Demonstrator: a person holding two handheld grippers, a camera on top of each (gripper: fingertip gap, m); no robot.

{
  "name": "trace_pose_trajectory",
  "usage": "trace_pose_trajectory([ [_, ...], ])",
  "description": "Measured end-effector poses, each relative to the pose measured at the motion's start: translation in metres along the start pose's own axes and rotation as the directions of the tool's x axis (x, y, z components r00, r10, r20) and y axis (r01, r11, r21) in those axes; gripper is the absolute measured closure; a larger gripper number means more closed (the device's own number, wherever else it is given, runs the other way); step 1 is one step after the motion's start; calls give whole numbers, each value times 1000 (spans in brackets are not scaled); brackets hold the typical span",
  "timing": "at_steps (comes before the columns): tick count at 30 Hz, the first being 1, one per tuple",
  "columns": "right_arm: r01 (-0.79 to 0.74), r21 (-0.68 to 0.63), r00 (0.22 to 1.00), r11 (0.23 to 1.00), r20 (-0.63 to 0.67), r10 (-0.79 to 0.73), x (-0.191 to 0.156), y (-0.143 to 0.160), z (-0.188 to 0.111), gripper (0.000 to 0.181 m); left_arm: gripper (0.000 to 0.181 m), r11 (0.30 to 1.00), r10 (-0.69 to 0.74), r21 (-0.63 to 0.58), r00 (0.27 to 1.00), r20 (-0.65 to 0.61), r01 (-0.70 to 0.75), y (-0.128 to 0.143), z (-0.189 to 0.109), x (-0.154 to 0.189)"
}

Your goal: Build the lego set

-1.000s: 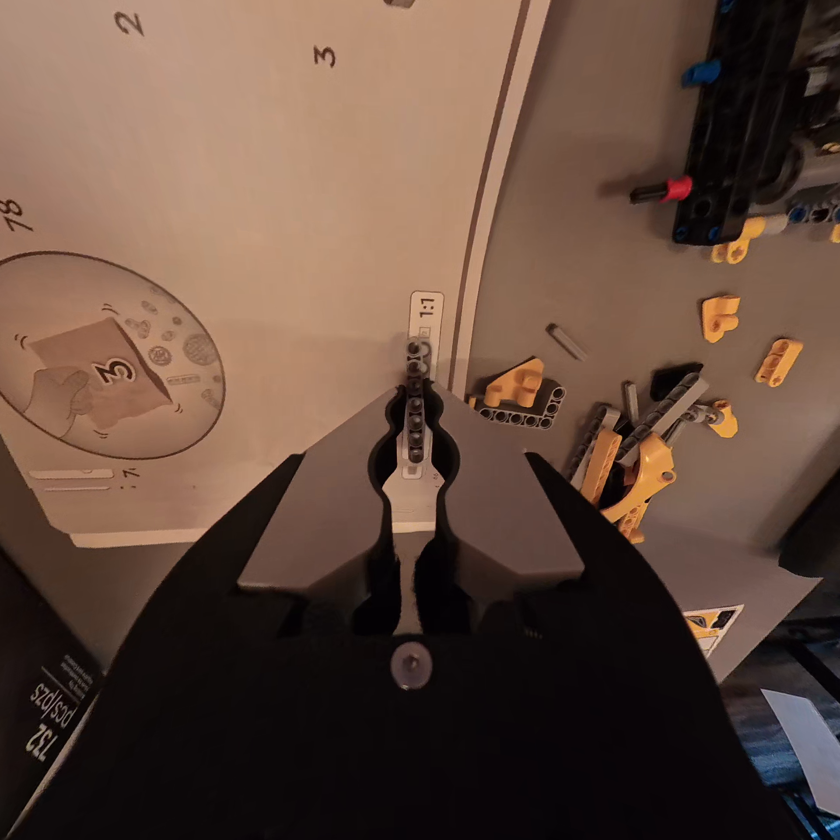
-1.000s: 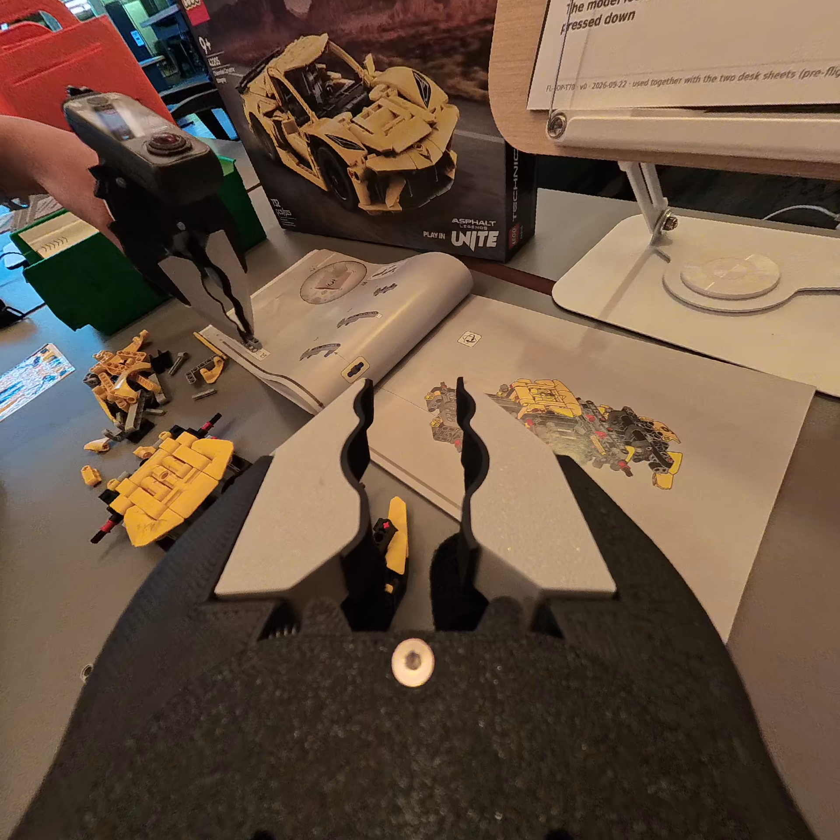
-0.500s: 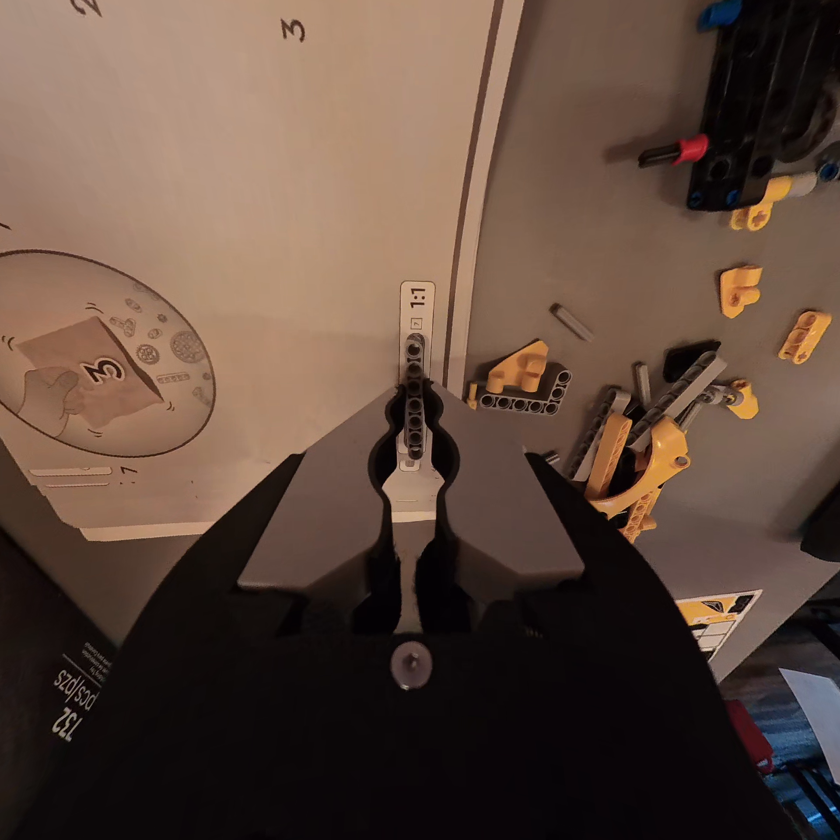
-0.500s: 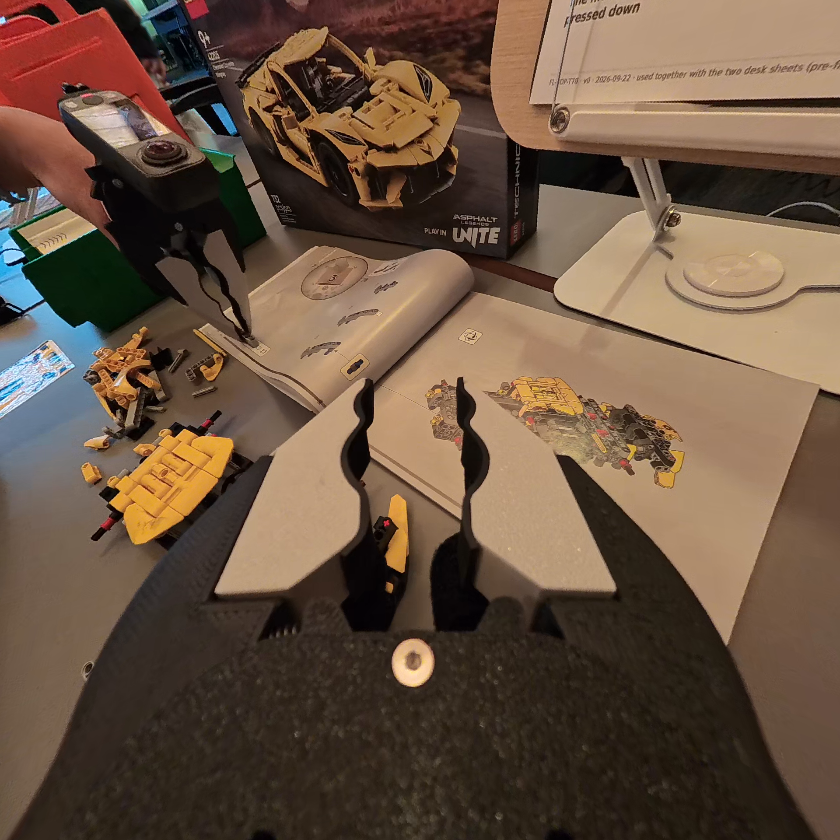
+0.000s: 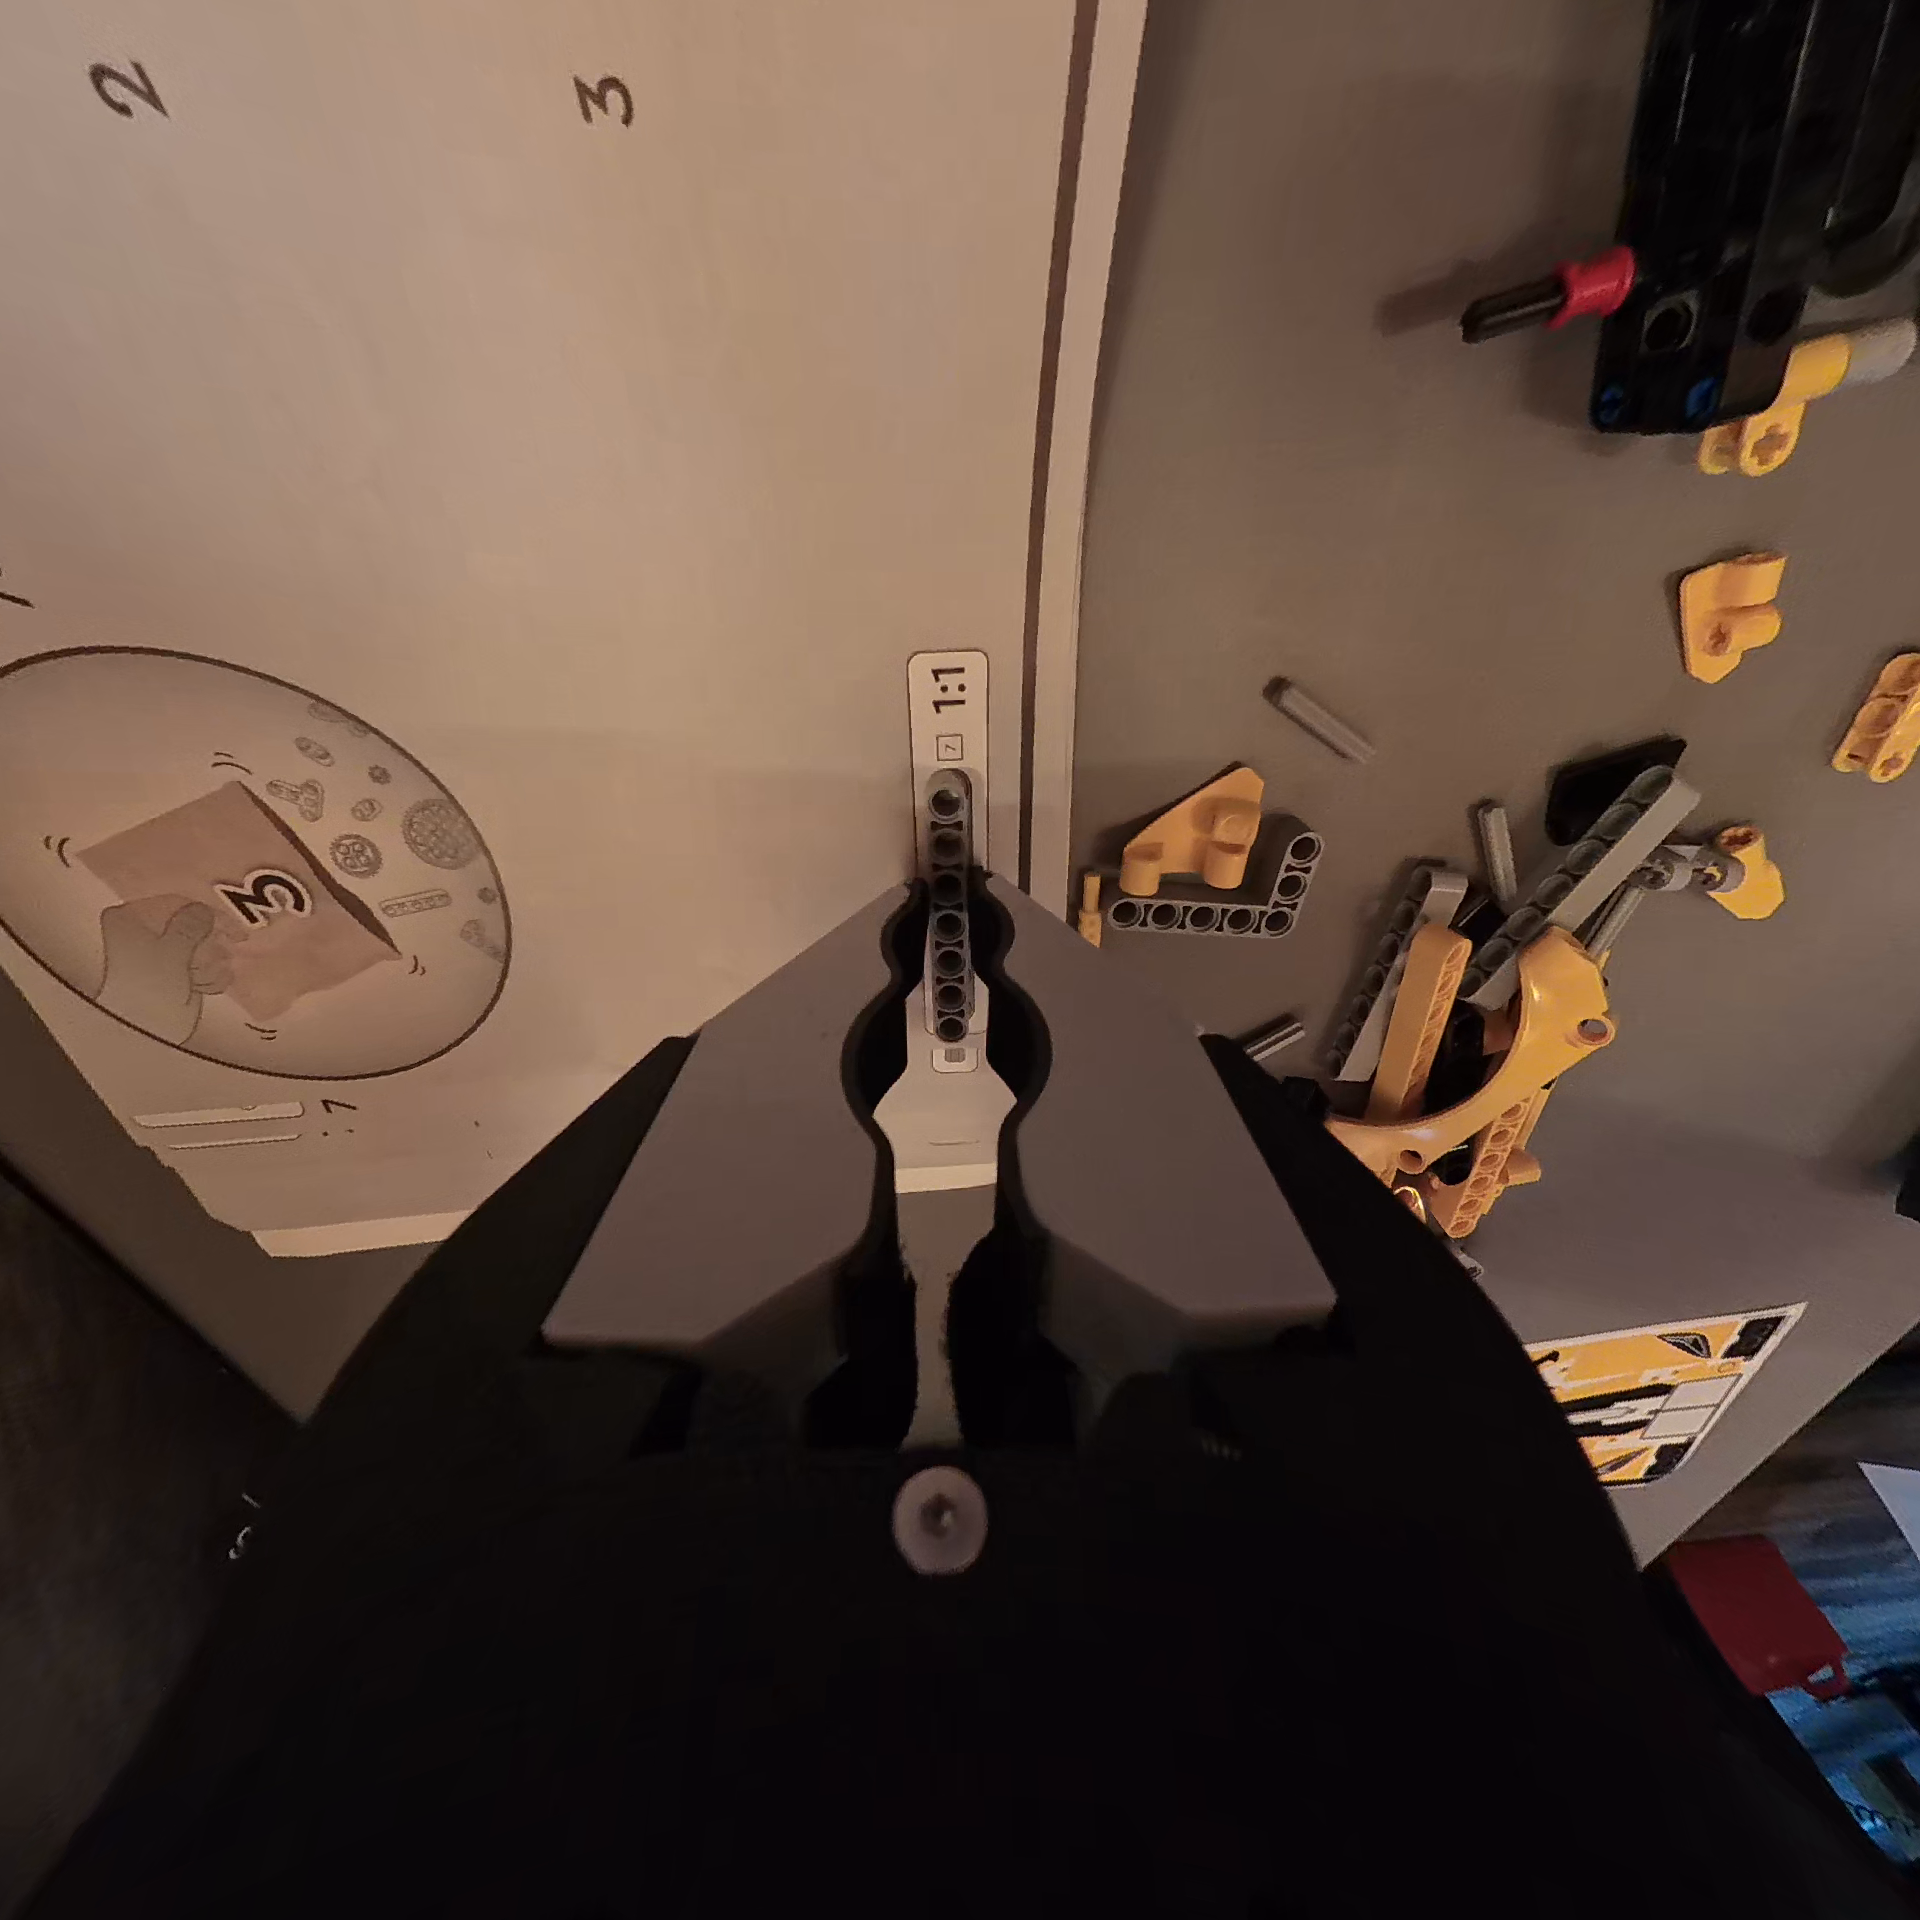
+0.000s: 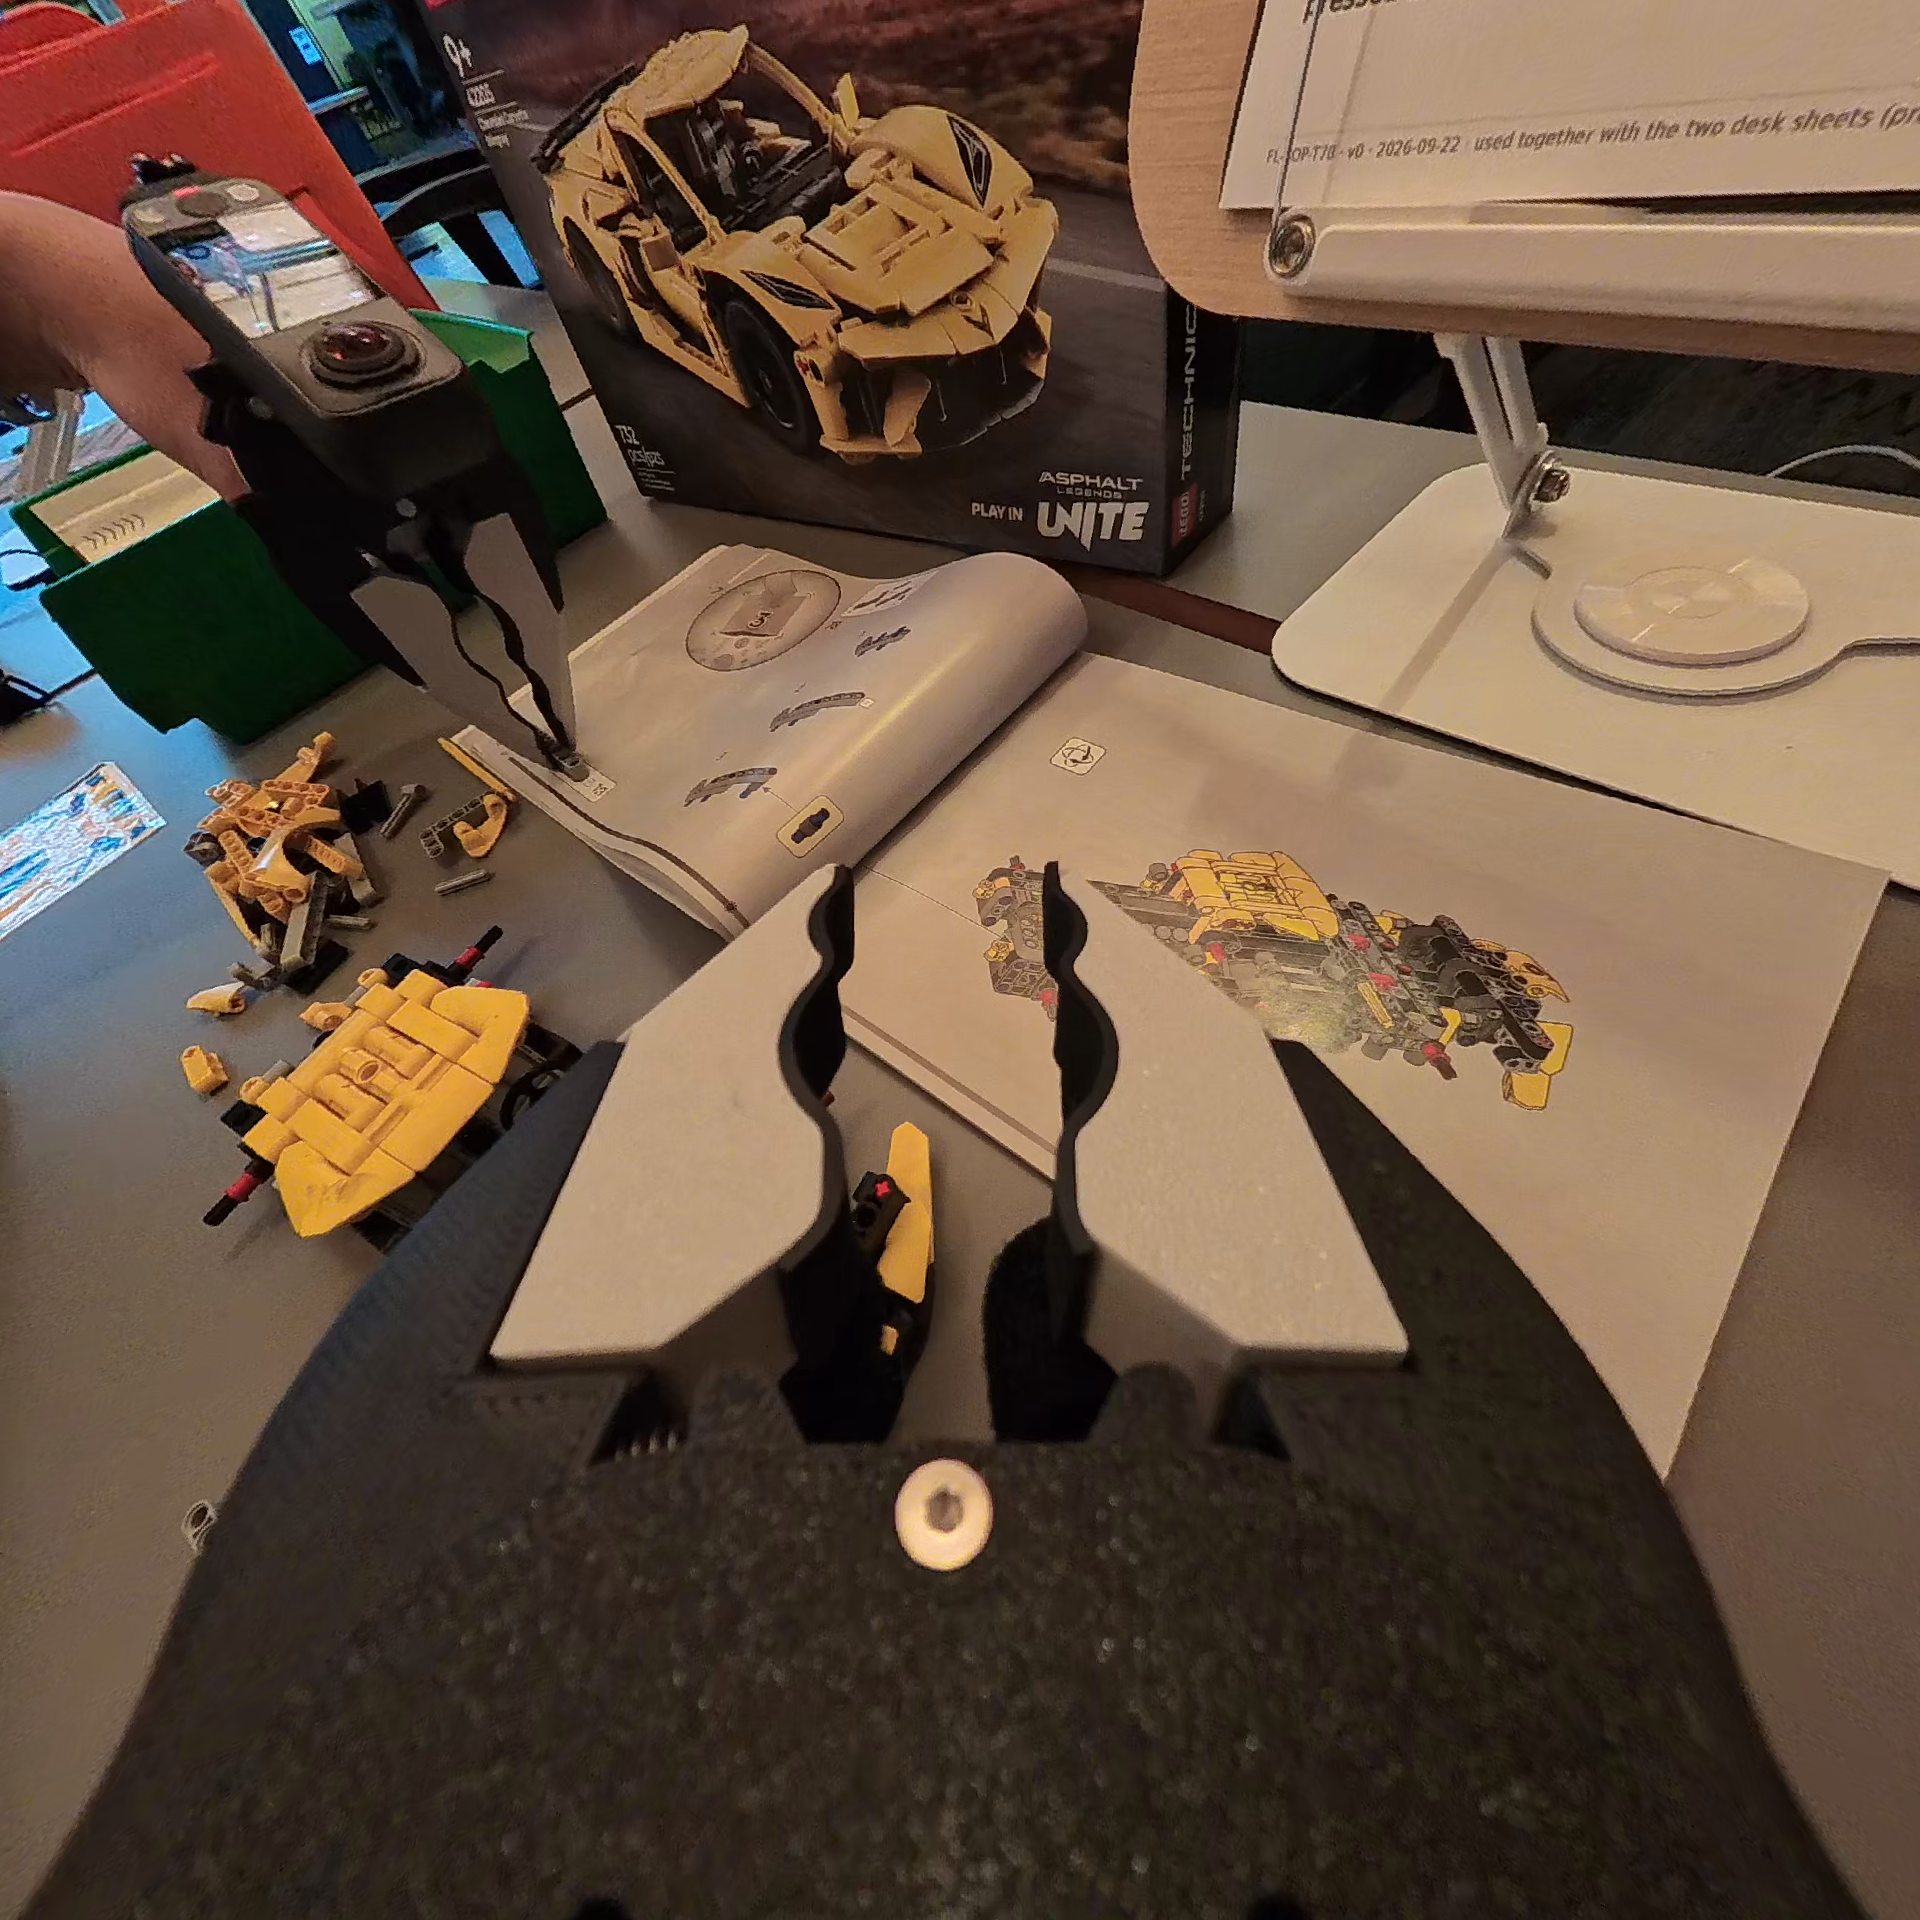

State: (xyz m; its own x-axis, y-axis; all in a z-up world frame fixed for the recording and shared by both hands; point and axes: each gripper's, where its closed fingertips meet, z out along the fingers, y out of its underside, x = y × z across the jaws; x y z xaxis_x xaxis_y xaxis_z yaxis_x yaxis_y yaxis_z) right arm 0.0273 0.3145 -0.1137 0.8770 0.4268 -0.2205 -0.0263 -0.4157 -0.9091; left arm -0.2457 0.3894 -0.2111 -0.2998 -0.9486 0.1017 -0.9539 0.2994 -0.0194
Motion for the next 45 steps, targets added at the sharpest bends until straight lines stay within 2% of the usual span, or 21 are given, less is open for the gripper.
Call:
trace_pose_trajectory([
  [19, 1, -3, 1000, 1000, 3, -1, 0, 0, 0, 146, 174, 1000, -3, -6, 1000, -13, 3, 0, 1, 3],
  [30, -2, 1, 1000, 1000, 5, 2, -1, -1, -2, 146, 174, 996, -89, 27, 995, -36, 90, -1, 2, 3],
  [35, 2, 4, 1000, 1000, 8, -2, -3, -2, -2, 146, 174, 996, -92, 6, 996, 20, 92, 0, 1, 2],
  [37, 1, 8, 1000, 1000, 13, -1, -5, -2, -2, 146, 174, 994, -93, -42, 992, 80, 97, 13, -4, 0],
  [38, 1, 8, 1000, 1000, 16, -1, -6, -2, -2, 146, 174, 988, -156, 1, 986, 62, 157, 13, -13, 2],
  [40, 2, 9, 1000, 1000, 19, -2, -7, -2, -1, 146, 175, 948, -263, 191, 965, 17, 255, -3, -41, 13],
  [42, 4, 9, 1000, 1000, 24, -4, -9, -3, -1, 146, 175, 910, -267, 344, 962, 55, 233, -20, -74, 35],
  [45, 8, 13, 1000, 1000, 25, -8, -10, -5, -1, 146, 174, 873, -225, 457, 972, 62, 173, -55, -100, 104],
])
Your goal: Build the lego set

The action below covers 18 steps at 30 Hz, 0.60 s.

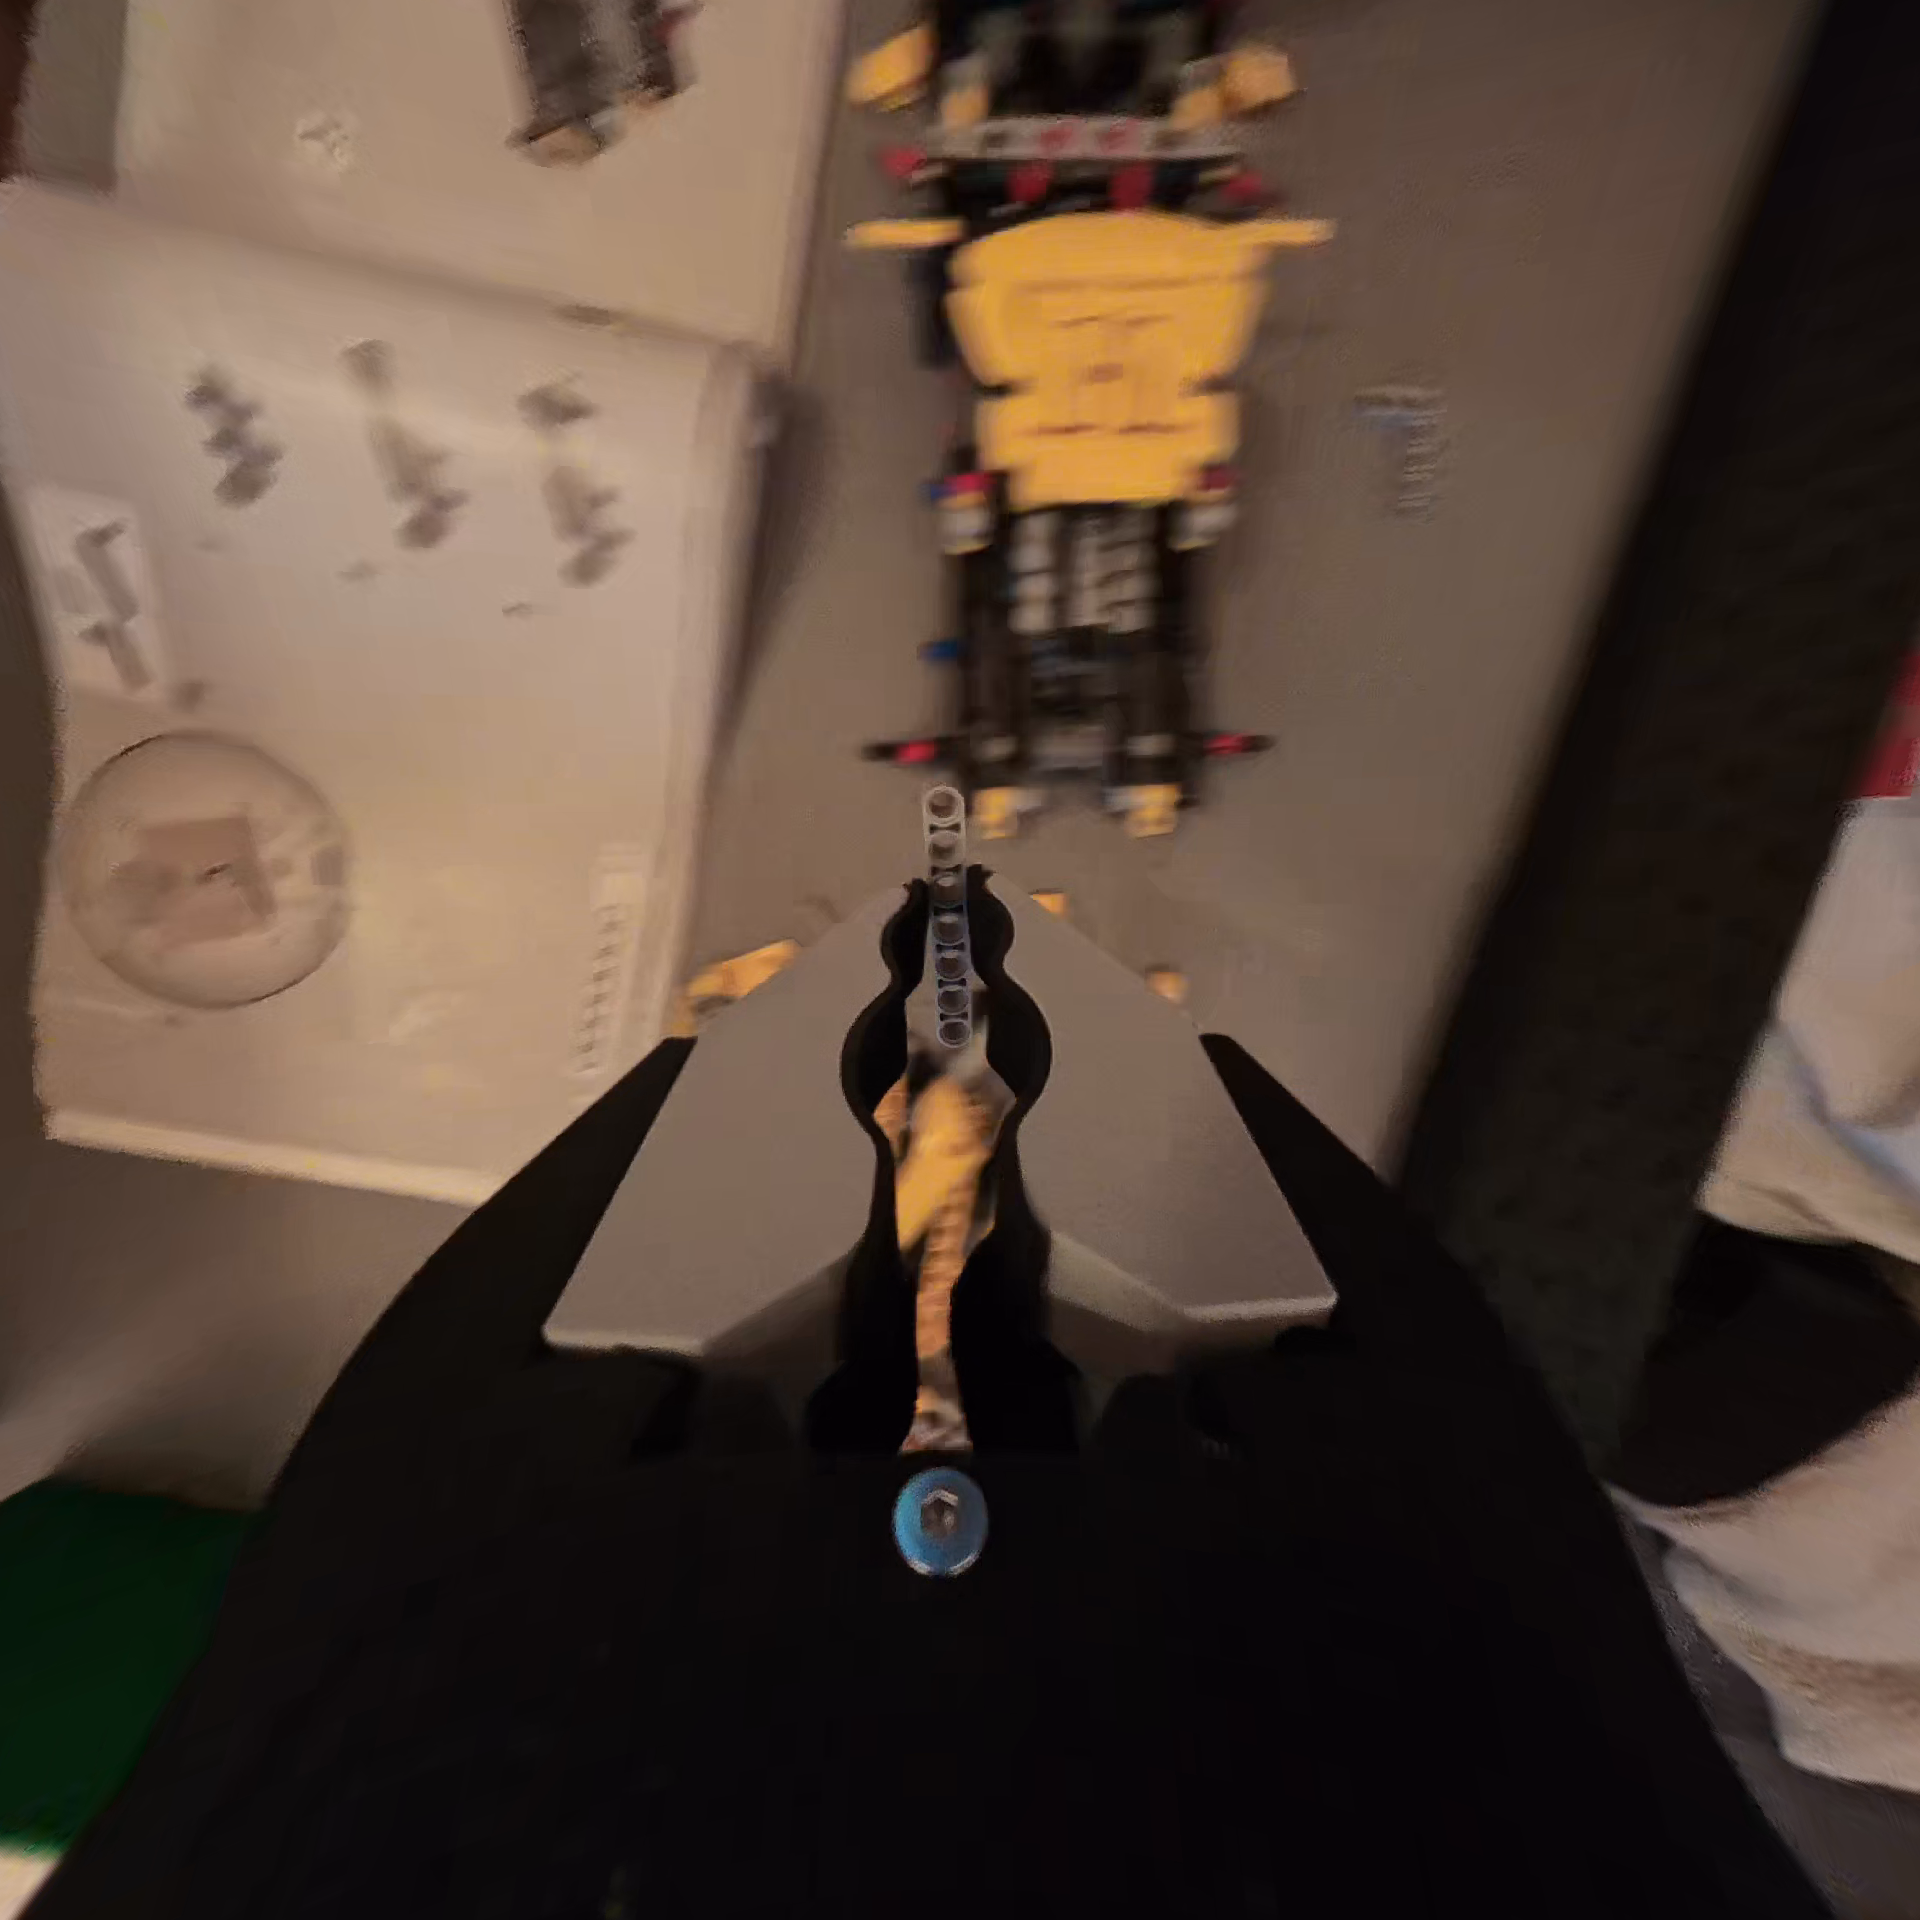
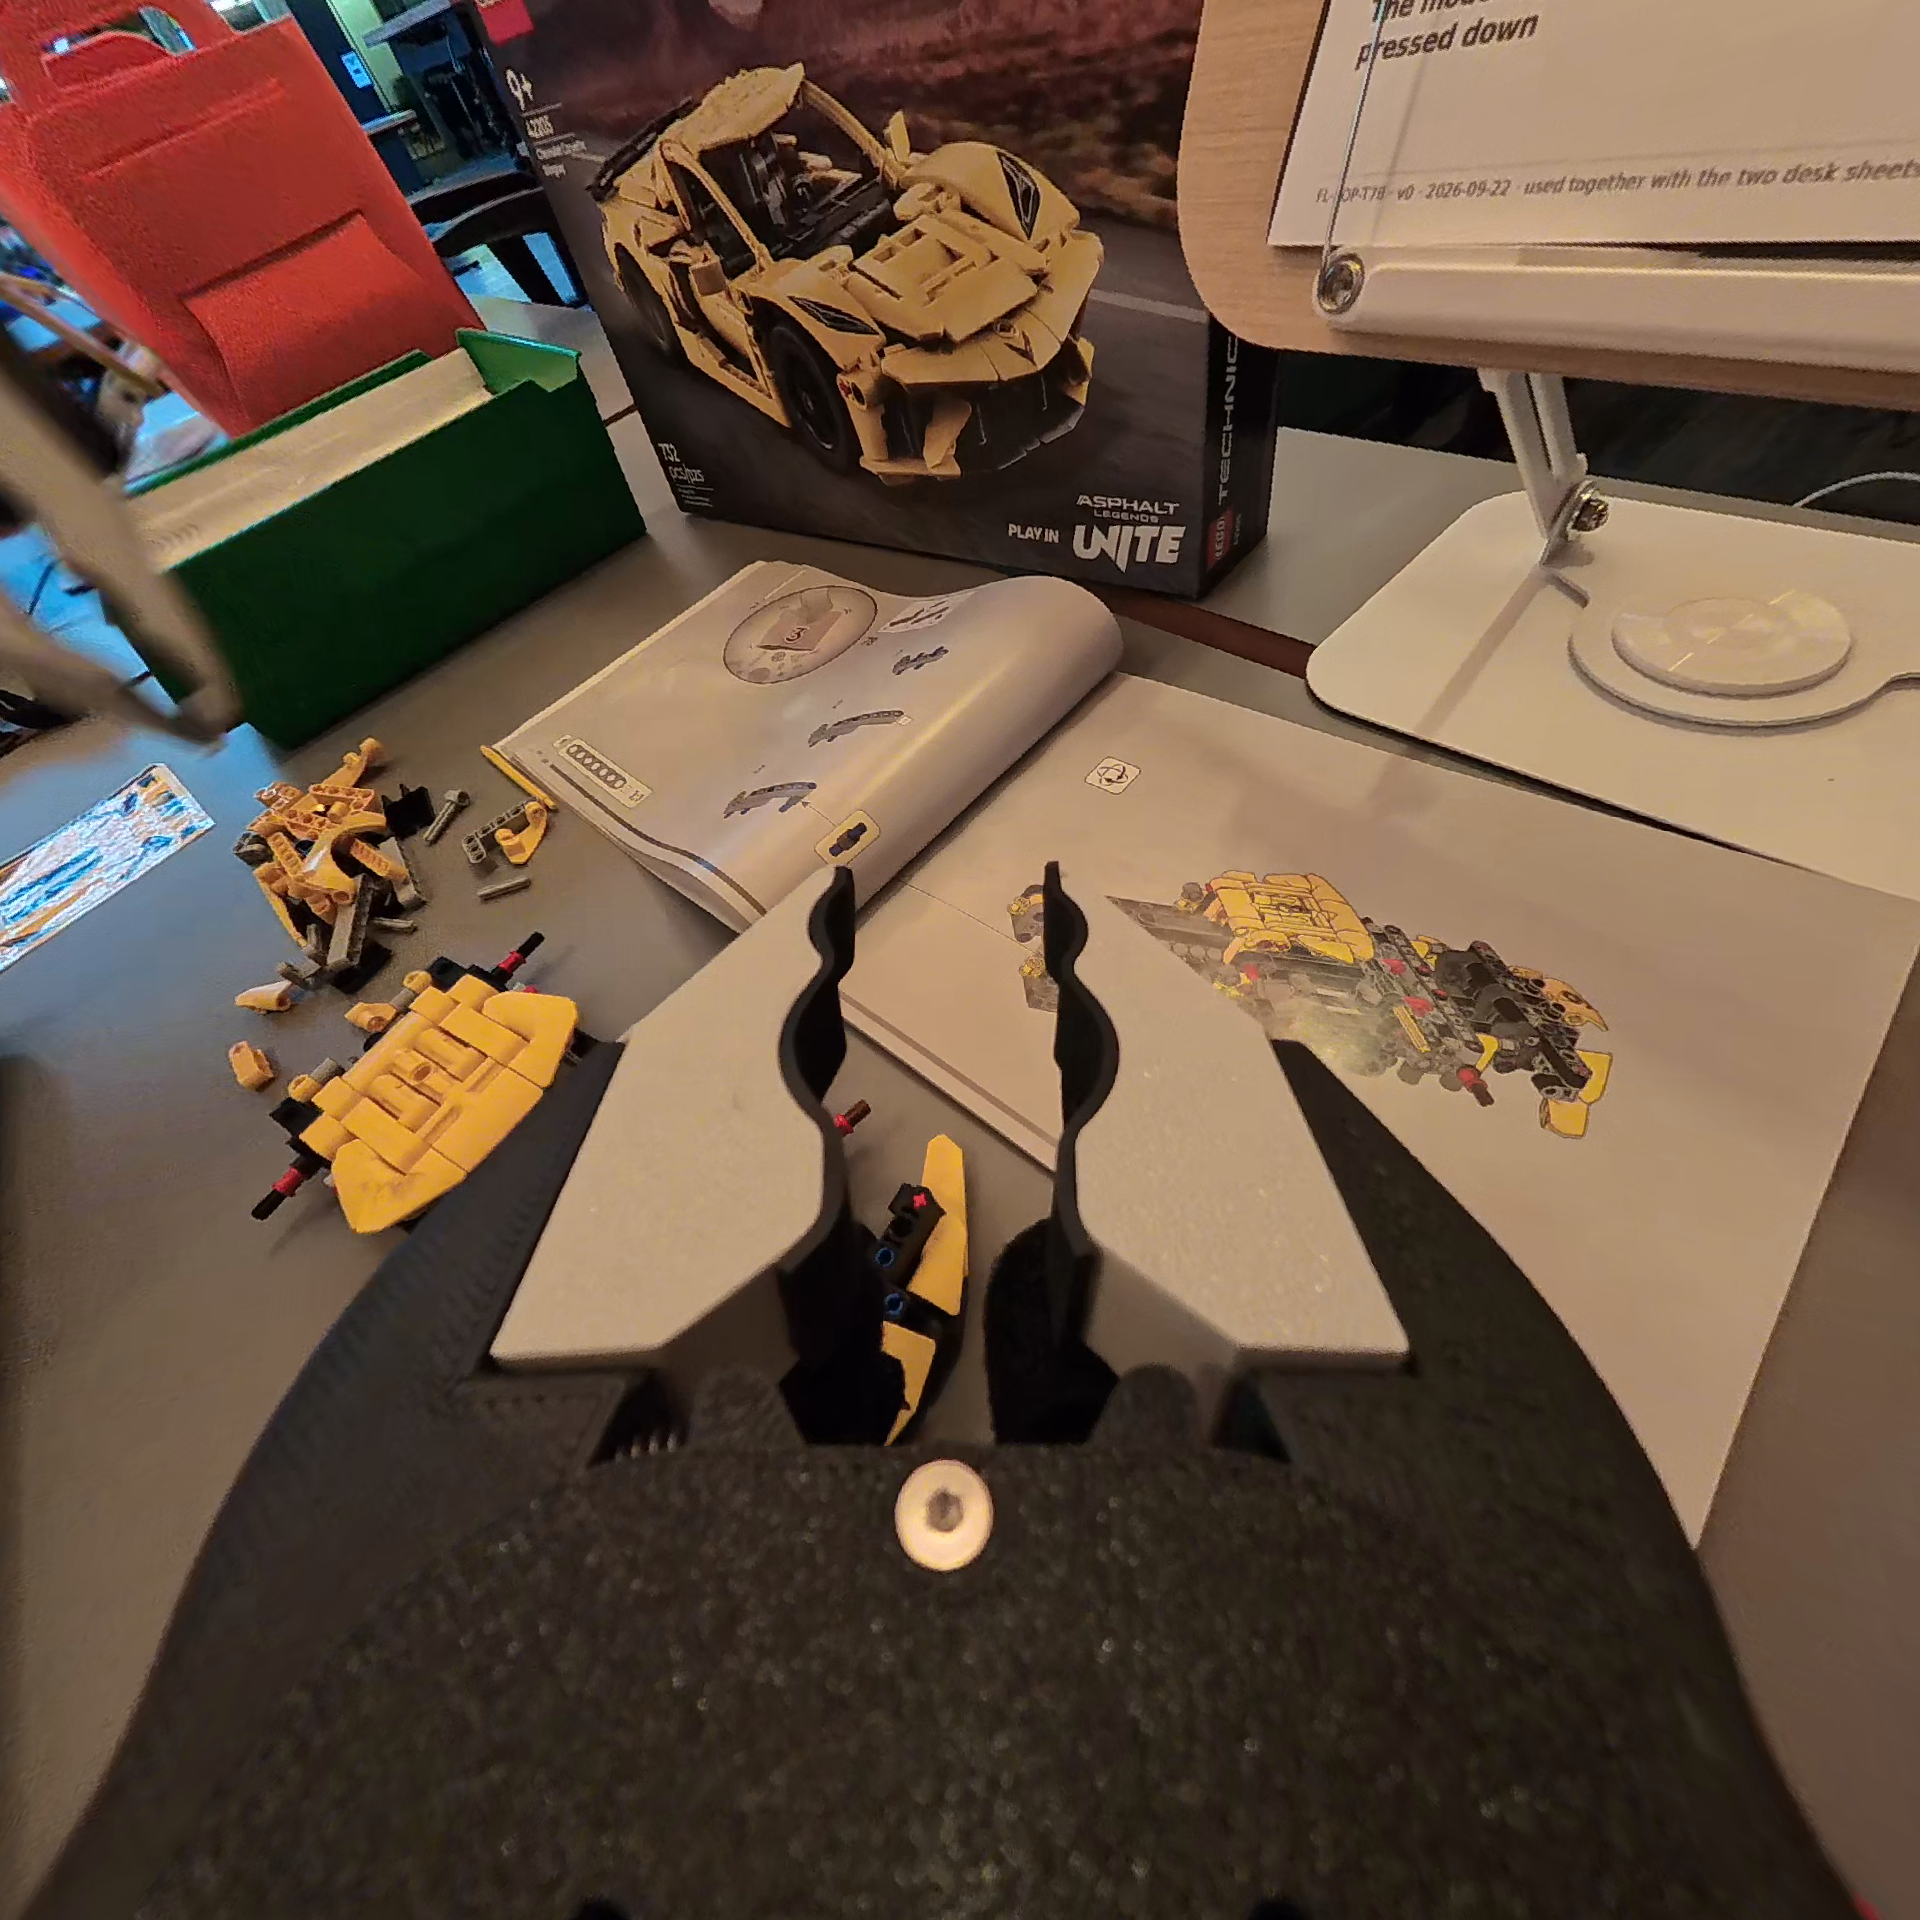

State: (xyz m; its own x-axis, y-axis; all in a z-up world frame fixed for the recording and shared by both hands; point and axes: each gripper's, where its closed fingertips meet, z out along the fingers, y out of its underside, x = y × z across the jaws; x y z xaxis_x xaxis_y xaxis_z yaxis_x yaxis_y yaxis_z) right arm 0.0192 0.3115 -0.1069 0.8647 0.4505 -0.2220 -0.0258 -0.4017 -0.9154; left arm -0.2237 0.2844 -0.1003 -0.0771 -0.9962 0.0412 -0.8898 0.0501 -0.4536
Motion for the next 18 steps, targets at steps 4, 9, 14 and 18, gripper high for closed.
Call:
trace_pose_trajectory([
  [4, 7, -6, 1000, 1000, 0, -7, -1, 0, 0, 146, 174, 992, 81, 104, 994, -70, -73, -29, 23, 106],
  [9, 12, -5, 1000, 1000, 2, -12, -4, 0, 0, 146, 174, 989, 138, 74, 984, -116, -130, -52, 101, 175],
  [14, 20, -4, 1000, 1000, 7, -20, -7, -1, 1, 147, 174, 993, 120, -6, 985, -123, -122, -57, 144, 181],
  [18, 17, -11, 1000, 1000, 21, -17, -10, 2, 5, 146, 174, 989, 124, -62, 986, -109, -131, -54, 157, 180],
])
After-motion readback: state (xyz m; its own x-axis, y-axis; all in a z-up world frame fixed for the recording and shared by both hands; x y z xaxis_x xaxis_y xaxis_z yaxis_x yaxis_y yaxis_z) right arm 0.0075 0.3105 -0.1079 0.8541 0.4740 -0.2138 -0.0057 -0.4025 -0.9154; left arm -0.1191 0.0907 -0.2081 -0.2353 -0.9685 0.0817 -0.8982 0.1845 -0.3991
